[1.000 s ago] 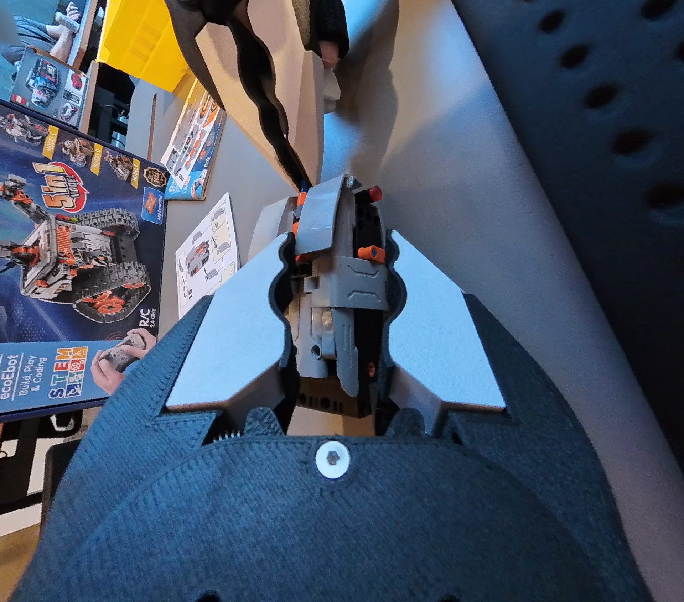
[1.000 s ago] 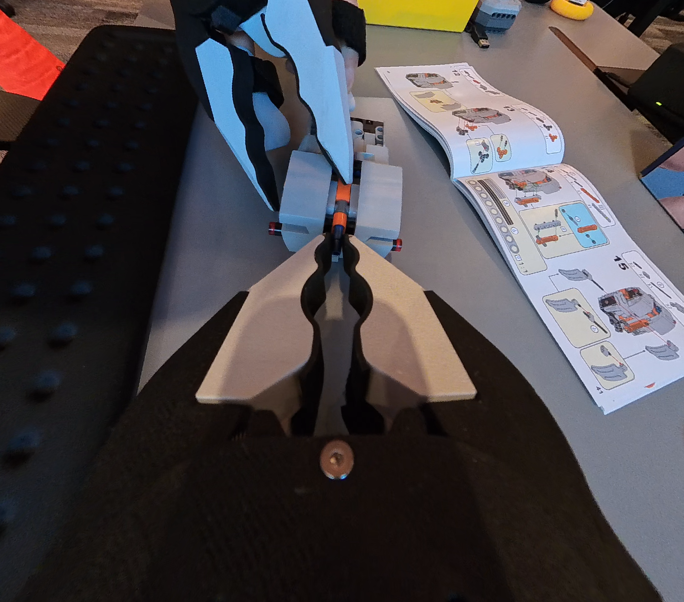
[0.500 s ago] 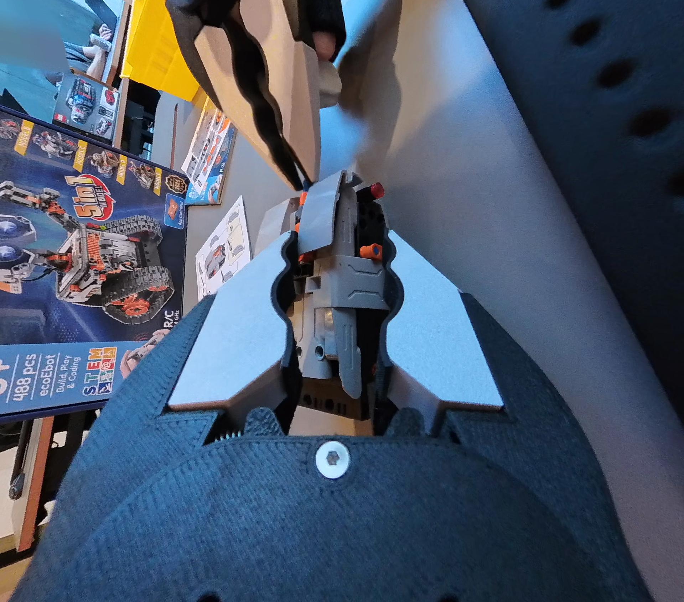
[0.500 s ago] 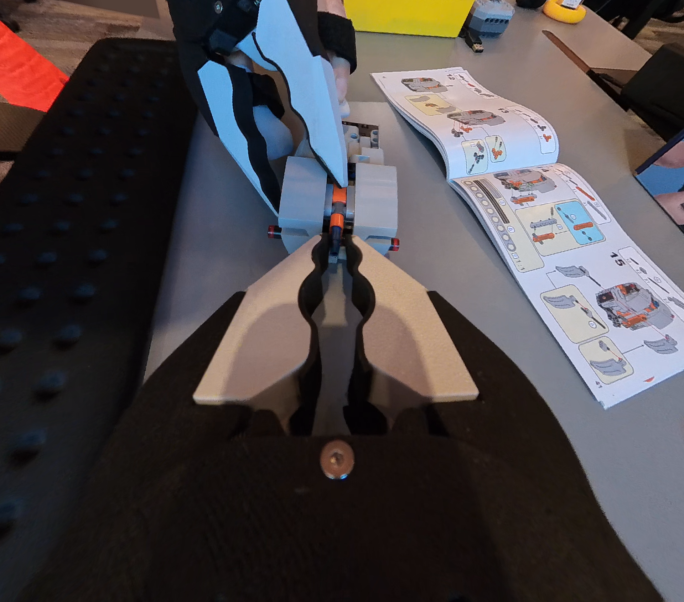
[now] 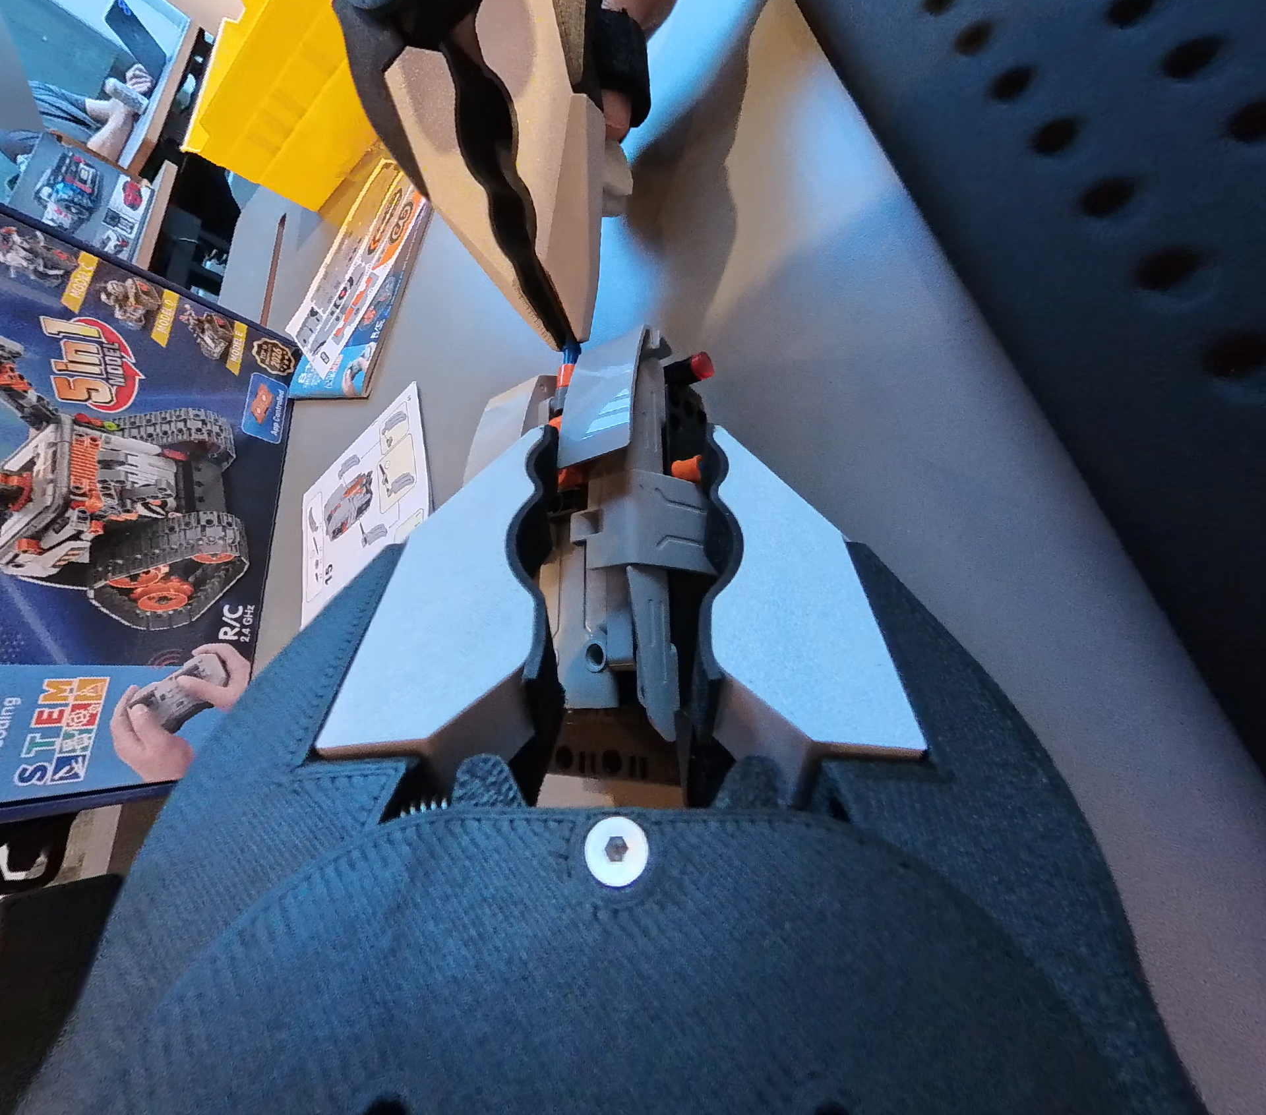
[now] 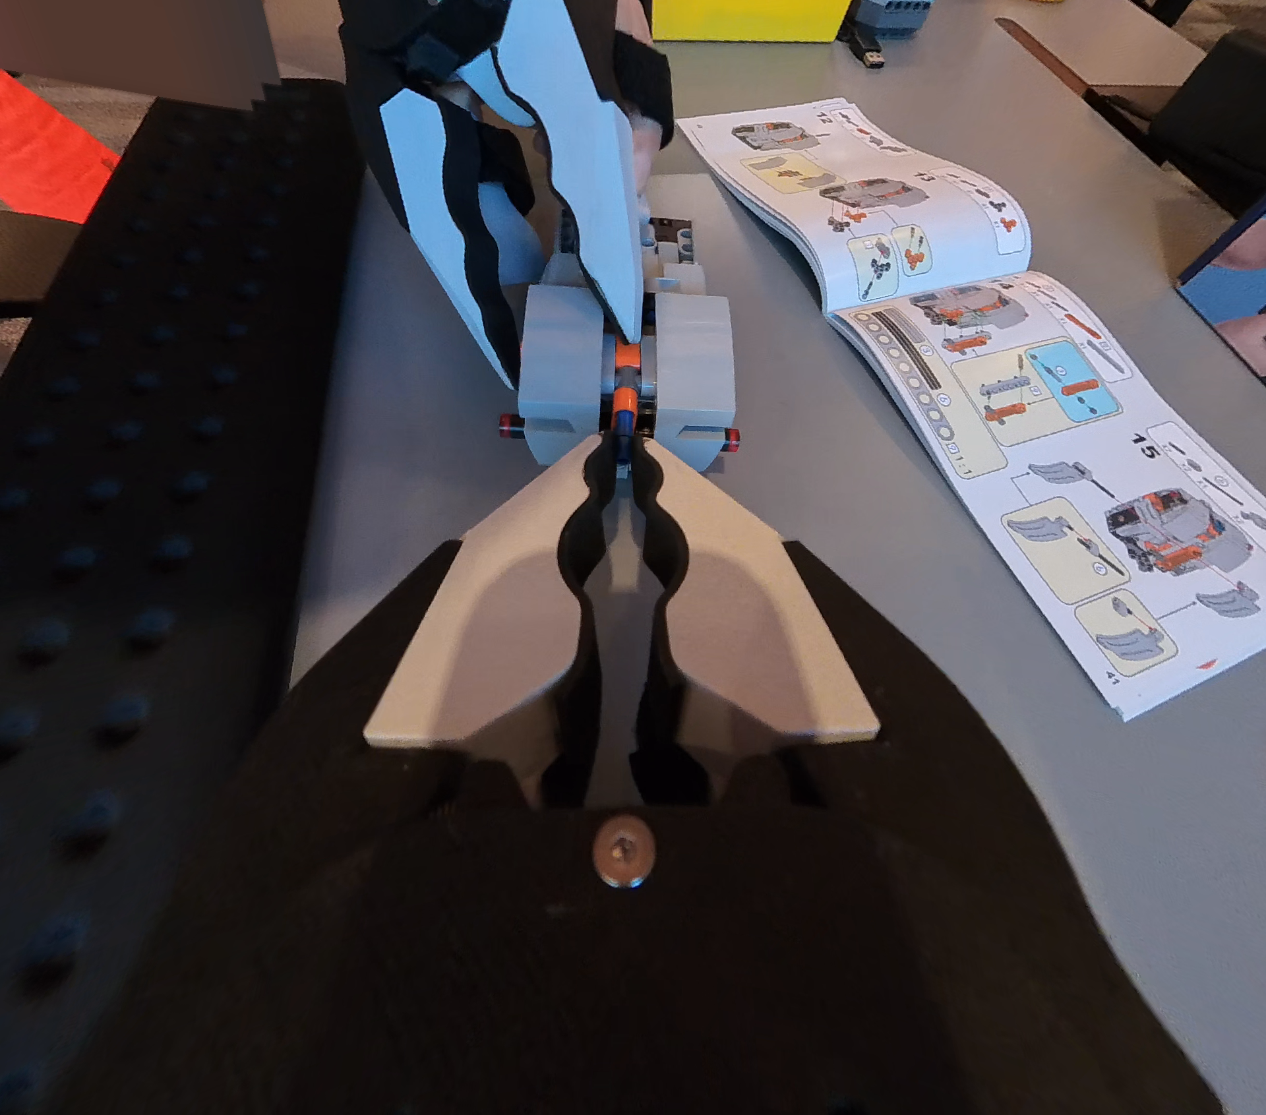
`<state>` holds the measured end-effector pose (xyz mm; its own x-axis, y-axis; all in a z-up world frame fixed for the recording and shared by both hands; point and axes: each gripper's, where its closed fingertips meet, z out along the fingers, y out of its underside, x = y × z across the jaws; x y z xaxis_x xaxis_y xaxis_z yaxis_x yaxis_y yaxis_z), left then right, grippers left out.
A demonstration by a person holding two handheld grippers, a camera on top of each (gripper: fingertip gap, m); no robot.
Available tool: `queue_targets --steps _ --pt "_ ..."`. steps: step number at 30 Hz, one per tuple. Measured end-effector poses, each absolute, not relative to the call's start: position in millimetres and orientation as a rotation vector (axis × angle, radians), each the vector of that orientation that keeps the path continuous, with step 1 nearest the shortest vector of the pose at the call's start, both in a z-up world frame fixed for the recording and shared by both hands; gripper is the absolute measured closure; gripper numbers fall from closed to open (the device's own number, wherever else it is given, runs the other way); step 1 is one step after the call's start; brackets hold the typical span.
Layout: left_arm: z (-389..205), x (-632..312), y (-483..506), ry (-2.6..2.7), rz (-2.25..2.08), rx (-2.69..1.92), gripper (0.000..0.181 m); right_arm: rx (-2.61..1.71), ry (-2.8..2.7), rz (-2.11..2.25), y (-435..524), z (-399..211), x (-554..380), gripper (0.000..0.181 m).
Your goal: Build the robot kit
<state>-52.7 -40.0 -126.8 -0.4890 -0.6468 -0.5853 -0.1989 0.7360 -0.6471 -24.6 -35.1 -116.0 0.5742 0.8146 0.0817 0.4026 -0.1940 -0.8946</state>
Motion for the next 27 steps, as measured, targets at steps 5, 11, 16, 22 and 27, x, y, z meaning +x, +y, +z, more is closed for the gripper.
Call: queue_targets --steps 5,11,16,22,27 --pt "-126.9 -52.6 -40.2 2.063 -0.64 -0.627 0.141 -1.785 -1.017 0.442 -34.9 -115.4 -24.8 0.18" --pt "-126.7 -52.6 -40.4 2.063 -0.657 -0.624 0.141 -1.763 -1.021 0.427 -34.7 -114.8 -25.0 0.181" --pt "-126.1 -51.8 -40.1 2.04 -0.7 -0.631 0.142 -1.781 -0.976 0.507 -33.0 -116.0 -24.0 0.18" --pt "-125.9 -52.2 -40.4 2.045 -0.709 -0.621 0.142 -1.755 -0.995 0.464 -33.1 -115.8 -24.6 0.18" --pt "-122.5 -52.3 -39.5 2.019 -0.753 -0.629 0.152 -1.703 -1.073 0.373 -34.4 -115.1 -28.8 0.181"
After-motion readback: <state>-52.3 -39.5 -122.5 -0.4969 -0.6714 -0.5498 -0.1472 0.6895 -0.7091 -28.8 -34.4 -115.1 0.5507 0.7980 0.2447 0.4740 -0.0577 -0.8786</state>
